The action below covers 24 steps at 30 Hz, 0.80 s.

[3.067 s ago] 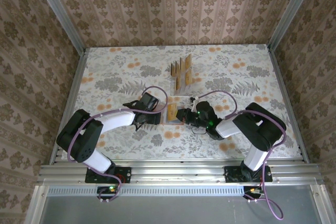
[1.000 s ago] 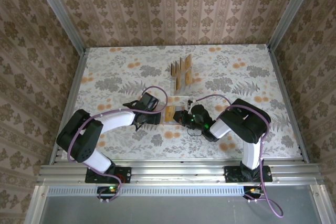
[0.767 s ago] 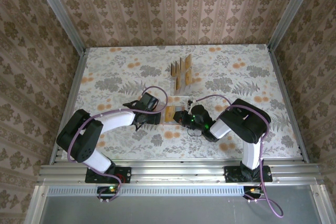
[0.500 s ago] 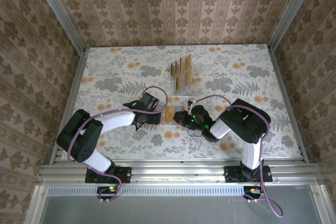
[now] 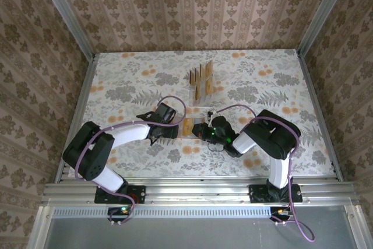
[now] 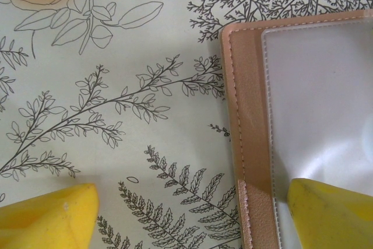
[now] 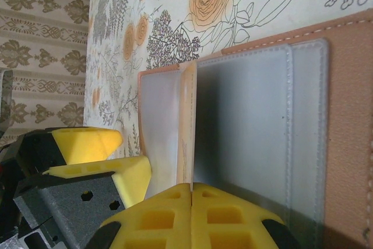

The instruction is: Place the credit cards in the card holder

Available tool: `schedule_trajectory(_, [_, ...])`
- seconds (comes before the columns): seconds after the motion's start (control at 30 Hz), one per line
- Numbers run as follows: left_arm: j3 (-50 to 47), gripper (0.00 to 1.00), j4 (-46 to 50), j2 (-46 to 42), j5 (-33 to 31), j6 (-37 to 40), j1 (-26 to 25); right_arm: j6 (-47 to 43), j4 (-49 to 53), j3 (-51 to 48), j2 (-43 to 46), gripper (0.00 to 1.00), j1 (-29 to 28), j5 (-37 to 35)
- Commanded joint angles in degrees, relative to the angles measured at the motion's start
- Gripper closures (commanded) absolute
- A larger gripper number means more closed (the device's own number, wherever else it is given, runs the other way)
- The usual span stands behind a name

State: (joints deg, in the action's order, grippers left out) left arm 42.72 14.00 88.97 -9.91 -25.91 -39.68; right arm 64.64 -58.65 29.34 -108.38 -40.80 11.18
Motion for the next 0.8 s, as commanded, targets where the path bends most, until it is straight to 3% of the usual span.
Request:
schedule_trajectory(0.0, [-1.15, 0.15, 3.4, -0.25, -0.99, -0.39, 0.04, -1.57, 4.17, 0.91, -1.33, 1.0, -0.6, 1.03])
schedule_trajectory(0.77, [-1.41, 0.15, 3.38, -0.46, -1.04, -0.4, 0.0, -6.44, 9.35, 0.02, 1.5, 1.0, -0.07, 0.16])
